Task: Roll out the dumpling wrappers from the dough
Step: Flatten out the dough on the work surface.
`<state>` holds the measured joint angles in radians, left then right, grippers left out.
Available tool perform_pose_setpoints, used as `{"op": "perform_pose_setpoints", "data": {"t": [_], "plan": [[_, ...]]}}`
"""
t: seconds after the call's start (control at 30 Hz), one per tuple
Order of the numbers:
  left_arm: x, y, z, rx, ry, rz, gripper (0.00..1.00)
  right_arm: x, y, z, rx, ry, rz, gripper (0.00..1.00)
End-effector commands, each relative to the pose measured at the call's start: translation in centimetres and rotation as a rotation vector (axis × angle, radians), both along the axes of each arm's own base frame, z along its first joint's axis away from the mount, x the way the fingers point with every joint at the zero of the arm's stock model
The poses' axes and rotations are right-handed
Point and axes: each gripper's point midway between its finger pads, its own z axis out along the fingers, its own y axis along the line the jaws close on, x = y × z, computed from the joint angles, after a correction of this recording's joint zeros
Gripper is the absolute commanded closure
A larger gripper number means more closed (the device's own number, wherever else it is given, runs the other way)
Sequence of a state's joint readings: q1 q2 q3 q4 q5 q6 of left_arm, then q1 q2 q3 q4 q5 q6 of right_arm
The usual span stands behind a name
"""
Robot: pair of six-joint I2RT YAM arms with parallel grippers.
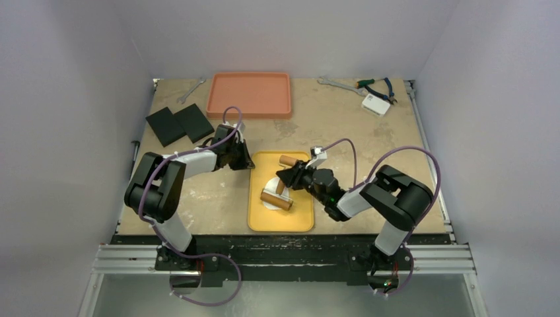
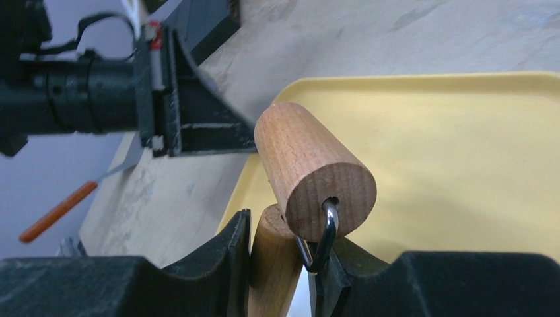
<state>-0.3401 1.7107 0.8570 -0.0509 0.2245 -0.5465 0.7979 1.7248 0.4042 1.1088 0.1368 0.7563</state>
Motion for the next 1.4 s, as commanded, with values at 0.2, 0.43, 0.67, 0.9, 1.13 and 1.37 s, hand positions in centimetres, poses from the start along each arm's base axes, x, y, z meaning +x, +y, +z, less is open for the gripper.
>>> {"op": "perform_pose_setpoints", "data": {"t": [0.2,0.43,0.67,0.9,1.13,1.37], "plan": [[-2.0,3.3,-3.5,0.118,0.109,0.037,1.0,-7.1,-5.0,-12.5,-0.53,0.193,0.203,1.0],[-2.2,3.4,-3.9,0.127,0.118,0.037,1.0,-4.6,-7.2,-12.4,-0.454,0.191,0.102,1.0],[-2.1,3.3,-3.9,0.123,0.121,0.035,1.0,-5.9,-6.6,-12.6,-0.536,0.17,0.177,1.0],[-1.9,3.4,-3.5,0.122,0.108,0.038,1.0,-8.8,-6.2,-14.4,-0.619,0.223,0.257,1.0],[-2.0,3.4,-3.7,0.12,0.113,0.034,1.0,-8.6,-6.4,-14.6,-0.636,0.225,0.249,1.0],[-1.9,3.3,-3.5,0.117,0.11,0.032,1.0,-9.8,-6.1,-14.7,-0.634,0.226,0.284,1.0]]}}
